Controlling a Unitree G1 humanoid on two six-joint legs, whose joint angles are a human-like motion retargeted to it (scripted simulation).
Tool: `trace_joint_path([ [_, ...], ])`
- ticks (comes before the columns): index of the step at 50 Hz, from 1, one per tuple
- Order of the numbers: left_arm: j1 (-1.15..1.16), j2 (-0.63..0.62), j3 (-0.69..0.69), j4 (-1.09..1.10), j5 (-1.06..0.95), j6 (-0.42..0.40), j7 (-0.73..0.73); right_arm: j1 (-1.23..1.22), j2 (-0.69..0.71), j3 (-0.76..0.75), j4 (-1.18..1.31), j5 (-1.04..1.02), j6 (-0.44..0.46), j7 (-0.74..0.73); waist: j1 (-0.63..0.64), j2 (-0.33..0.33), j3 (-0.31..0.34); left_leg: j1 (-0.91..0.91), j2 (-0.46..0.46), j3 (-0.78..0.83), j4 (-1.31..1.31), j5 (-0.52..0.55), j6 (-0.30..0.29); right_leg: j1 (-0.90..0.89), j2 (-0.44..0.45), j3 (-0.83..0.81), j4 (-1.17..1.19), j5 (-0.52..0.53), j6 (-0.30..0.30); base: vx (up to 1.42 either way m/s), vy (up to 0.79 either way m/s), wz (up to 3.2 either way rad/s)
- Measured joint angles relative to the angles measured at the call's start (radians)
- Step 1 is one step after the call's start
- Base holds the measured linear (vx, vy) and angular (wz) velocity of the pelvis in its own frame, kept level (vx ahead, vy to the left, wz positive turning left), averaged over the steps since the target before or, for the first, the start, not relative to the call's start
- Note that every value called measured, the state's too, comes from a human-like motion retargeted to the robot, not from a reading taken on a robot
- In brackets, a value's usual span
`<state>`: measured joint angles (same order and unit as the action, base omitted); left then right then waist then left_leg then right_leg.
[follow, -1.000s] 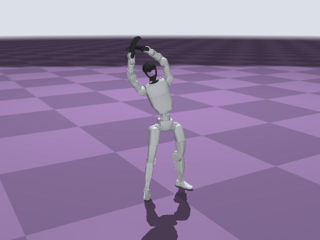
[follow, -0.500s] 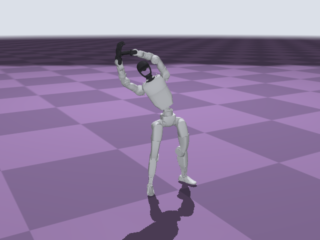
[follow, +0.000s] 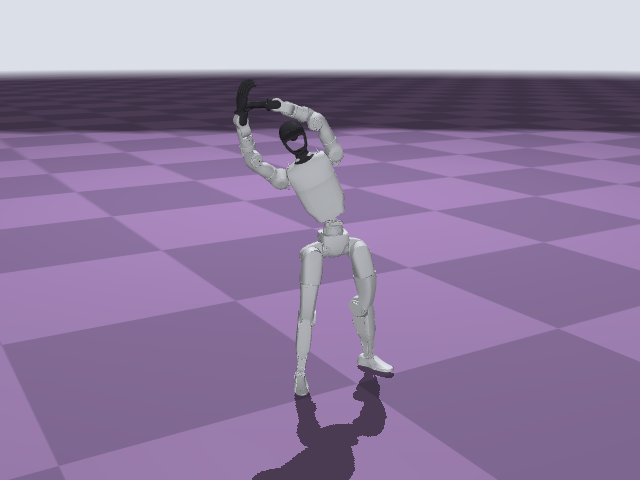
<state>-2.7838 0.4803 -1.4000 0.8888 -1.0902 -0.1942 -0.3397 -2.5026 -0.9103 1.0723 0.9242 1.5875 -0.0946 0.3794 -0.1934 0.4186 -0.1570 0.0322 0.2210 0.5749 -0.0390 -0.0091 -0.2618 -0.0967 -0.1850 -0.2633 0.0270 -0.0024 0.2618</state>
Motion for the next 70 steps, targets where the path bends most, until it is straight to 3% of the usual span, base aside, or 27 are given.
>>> trace_joint_path([
  [8, -0.001, 0.019, 0.0, 0.004, -0.051, 0.005, 0.007, -0.031, 0.022, 0.018, 0.023, -0.013, 0.01, -0.002, 0.015, -0.077, -0.001, 0.019, 0.043, 0.005, -0.003, -0.007, 0.0, 0.009, 0.042, 0.0, 0.002, -0.002, 0.0, -0.01, -0.03, -0.05],
  [11, -0.013, 0.025, 0.0, 0.018, -0.074, -0.013, 0.016, -0.079, 0.007, 0.129, 0.003, 0.011, -0.031, -0.011, 0.031, -0.104, 0.002, 0.027, 0.055, 0.006, -0.007, -0.01, 0.001, 0.014, 0.053, -0.002, 0.004, -0.004, 0.0, 0.0, 0.0, 0.0],
  [18, -0.045, 0.049, 0.0, 0.033, -0.124, -0.016, 0.008, -0.16, 0.034, 0.19, 0.026, 0.0, -0.033, -0.024, 0.051, -0.179, 0.004, 0.03, 0.067, 0.005, -0.01, -0.011, 0.001, 0.018, 0.067, -0.005, -0.003, 0.004, 0.0, 0.0, 0.0, 0.0],
  [30, -0.092, 0.094, 0.0, 0.051, -0.154, -0.028, 0.006, -0.259, 0.112, 0.198, 0.089, -0.032, -0.01, -0.034, 0.104, -0.328, -0.024, 0.024, 0.086, 0.015, -0.018, -0.005, 0.001, 0.006, 0.097, -0.003, -0.015, 0.027, 0.0, 0.0, 0.0, 0.0],
  [38, -0.1, 0.128, 0.0, 0.058, -0.18, -0.057, 0.023, -0.335, 0.147, 0.305, 0.103, -0.004, -0.015, -0.023, 0.152, -0.426, -0.049, 0.029, 0.102, 0.034, -0.027, -0.003, 0.001, -0.005, 0.122, 0.006, -0.021, 0.037, 0.0, 0.0, 0.0, 0.0],
  [70, 0.016, 0.312, 0.0, 0.039, -0.251, -0.095, 0.073, -0.32, 0.321, 0.328, 0.104, -0.006, 0.054, 0.004, 0.394, -0.93, -0.069, 0.057, 0.079, 0.043, -0.008, -0.055, 0.038, 0.014, 0.082, 0.026, 0.0, 0.024, 0.0, 0.02, 0.03, -0.01],
])
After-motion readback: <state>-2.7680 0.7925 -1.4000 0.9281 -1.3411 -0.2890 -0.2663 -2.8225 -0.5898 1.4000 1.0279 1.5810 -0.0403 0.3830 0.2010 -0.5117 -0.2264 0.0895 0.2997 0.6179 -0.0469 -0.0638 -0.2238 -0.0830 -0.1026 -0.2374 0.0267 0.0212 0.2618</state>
